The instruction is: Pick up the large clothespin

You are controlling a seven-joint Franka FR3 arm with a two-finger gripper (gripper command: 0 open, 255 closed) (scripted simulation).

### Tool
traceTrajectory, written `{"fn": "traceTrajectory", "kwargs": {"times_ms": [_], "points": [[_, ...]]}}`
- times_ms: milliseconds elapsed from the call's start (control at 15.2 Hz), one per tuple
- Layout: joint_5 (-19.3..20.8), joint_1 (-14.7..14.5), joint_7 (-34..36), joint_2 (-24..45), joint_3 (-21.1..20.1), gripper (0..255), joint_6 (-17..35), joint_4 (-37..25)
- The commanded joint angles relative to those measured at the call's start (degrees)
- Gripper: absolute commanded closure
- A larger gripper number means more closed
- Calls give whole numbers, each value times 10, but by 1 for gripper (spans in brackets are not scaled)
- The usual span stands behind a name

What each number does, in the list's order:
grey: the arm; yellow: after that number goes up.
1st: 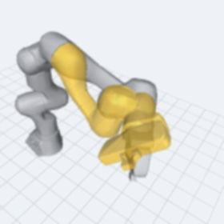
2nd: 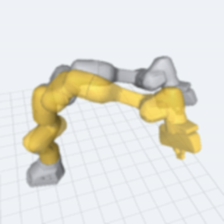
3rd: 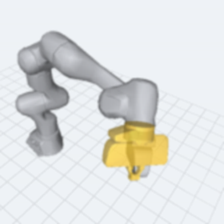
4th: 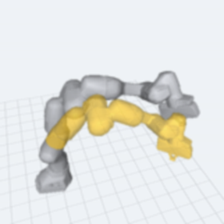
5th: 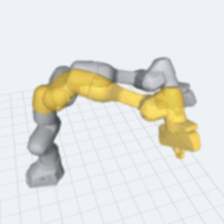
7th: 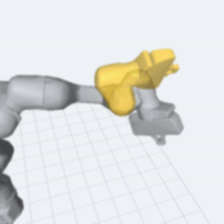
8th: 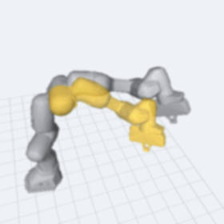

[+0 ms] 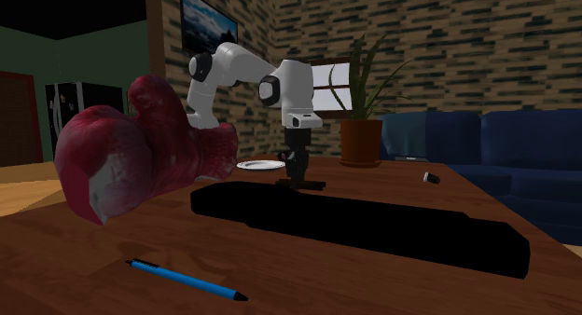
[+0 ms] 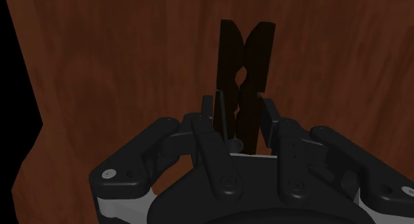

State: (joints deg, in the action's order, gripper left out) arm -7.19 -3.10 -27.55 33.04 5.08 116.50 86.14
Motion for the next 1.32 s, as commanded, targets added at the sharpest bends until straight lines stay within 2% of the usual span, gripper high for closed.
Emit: {"fn": "traceTrajectory", "kwargs": {"times_ms": [0, 1254], "points": [[0, 0, 0, 0, 0, 255, 0, 0], [6, 0, 9, -36, 3, 255, -98, -62]]}}
